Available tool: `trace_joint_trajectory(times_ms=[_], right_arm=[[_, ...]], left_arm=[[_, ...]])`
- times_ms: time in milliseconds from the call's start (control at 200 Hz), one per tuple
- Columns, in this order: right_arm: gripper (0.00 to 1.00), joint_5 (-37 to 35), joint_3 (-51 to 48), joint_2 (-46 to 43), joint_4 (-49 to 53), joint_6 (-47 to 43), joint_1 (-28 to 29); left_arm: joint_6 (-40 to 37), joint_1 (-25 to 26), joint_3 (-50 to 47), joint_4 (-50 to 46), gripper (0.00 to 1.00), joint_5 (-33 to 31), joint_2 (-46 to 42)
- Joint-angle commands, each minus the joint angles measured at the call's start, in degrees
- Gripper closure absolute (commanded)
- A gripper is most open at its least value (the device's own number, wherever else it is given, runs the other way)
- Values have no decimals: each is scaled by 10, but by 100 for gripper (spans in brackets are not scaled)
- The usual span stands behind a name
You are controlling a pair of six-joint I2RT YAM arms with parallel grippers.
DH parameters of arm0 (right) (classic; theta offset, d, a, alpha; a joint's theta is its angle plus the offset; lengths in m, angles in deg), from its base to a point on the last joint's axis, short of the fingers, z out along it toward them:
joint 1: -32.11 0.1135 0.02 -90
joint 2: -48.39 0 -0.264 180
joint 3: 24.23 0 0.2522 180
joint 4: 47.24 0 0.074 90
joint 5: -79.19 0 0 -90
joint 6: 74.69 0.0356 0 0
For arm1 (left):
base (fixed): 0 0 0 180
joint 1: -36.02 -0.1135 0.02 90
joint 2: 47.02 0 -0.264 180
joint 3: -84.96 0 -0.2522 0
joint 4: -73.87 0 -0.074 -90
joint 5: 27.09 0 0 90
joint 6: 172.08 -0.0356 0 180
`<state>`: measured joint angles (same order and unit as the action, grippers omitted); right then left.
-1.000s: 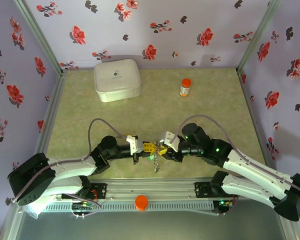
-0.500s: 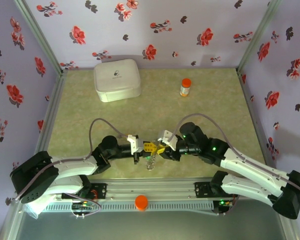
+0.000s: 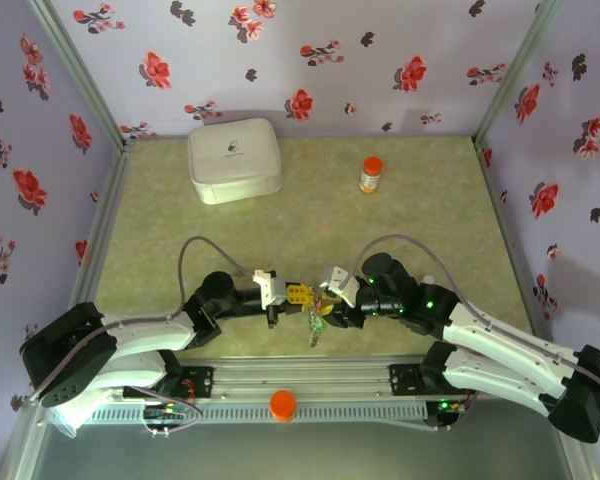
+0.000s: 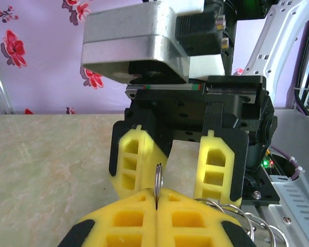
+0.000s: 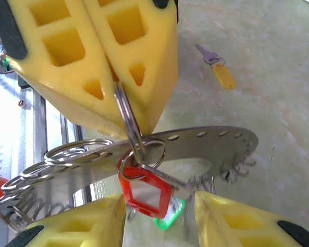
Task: Put the keys on the keyring
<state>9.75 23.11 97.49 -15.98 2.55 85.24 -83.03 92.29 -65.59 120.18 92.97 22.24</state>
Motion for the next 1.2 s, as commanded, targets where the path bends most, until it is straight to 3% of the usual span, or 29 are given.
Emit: trace_joint_trajectory(times_ms=[0, 505, 725, 920, 1195], right_arm=[[61, 4, -7, 4, -40, 19, -1], [57, 24, -12, 25, -86, 27, -1], [73, 20, -6, 7, -45, 16, -1], [93, 29, 14, 0, -11, 8, -2], [100, 32, 45, 0, 6, 2, -1]], left_arm=[[-4, 2, 18, 49, 100, 3, -14], [-4, 2, 18, 48, 100, 4, -18], [-8, 1, 18, 47, 100, -1, -21], [-7, 0, 17, 47, 100, 0, -19], [-8, -5, 17, 41, 100, 6, -14]])
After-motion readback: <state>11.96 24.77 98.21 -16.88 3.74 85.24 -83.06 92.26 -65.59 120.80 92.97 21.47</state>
